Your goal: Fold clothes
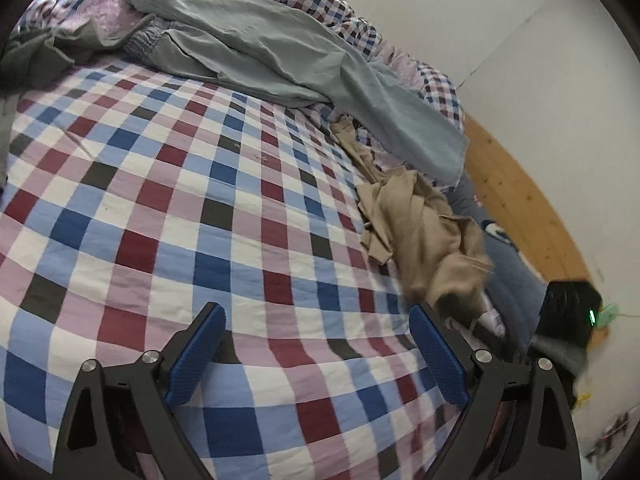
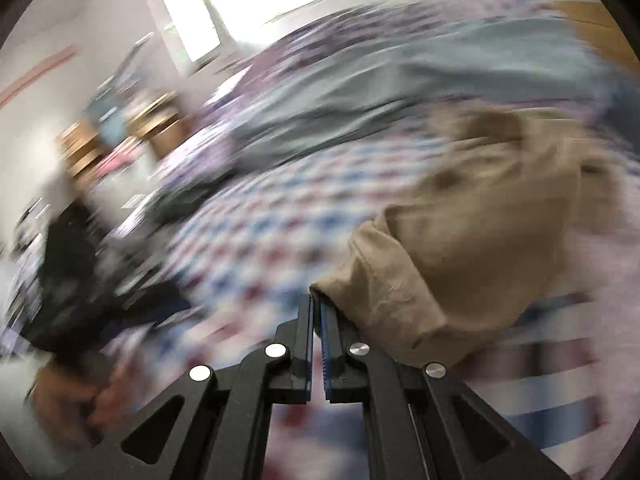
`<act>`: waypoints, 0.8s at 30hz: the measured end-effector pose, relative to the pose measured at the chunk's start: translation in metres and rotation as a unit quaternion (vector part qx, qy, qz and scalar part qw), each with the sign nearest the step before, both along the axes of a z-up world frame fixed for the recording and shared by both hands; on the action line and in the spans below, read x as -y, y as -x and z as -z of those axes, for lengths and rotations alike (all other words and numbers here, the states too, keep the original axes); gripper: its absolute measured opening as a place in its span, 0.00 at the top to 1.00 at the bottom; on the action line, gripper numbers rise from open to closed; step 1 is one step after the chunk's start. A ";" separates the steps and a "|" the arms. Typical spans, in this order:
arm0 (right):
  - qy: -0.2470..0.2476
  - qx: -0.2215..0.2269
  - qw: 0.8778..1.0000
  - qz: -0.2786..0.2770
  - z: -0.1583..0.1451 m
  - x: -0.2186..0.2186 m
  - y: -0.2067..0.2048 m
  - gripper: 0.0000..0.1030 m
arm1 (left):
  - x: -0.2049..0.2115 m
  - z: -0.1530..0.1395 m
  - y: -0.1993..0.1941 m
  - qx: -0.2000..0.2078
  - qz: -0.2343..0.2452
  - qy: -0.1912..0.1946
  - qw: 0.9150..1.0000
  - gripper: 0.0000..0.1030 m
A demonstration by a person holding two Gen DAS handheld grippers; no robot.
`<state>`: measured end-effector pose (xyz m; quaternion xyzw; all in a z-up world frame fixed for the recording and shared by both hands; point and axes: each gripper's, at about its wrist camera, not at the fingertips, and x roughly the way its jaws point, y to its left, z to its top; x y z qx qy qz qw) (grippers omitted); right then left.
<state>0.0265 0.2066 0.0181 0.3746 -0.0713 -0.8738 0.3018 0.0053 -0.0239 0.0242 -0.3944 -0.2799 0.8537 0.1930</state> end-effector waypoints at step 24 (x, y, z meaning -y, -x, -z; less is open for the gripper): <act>-0.109 -0.039 0.988 0.106 -0.025 0.005 -0.002 0.56 | 0.015 0.005 0.004 0.010 -0.006 -0.080 0.997 0.08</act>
